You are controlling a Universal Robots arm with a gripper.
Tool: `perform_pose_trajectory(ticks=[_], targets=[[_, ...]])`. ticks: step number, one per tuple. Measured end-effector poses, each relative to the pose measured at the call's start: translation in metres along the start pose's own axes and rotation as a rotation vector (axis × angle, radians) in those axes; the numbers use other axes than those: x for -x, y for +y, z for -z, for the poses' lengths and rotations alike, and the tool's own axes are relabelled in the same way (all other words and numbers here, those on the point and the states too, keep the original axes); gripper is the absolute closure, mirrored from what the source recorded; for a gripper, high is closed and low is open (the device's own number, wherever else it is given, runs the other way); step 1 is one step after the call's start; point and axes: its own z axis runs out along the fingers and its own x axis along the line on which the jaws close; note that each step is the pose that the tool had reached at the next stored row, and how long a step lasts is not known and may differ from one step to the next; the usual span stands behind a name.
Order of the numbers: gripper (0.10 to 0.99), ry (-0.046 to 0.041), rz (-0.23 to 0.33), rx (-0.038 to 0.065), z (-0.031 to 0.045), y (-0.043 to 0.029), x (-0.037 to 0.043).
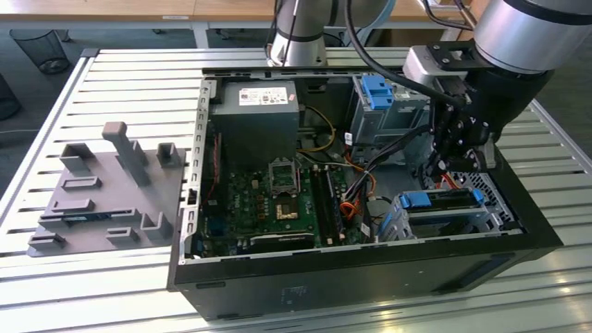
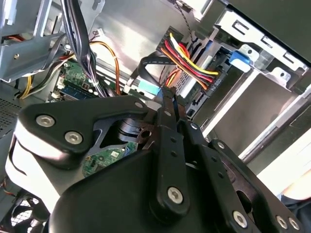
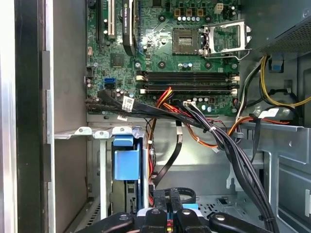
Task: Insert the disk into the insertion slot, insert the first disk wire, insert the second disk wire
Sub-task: 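Insert the second disk wire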
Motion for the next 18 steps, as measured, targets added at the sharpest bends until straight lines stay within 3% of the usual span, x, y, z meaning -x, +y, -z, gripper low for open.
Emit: perform_pose_trajectory(ticks=[9,18], targets=[[0.937,0.0000,0.000,-0.001,-0.0014,-0.0002,-0.0097],[0.937,-0.0008,0.000,-0.001,-0.0039,-0.0002,-0.0133]])
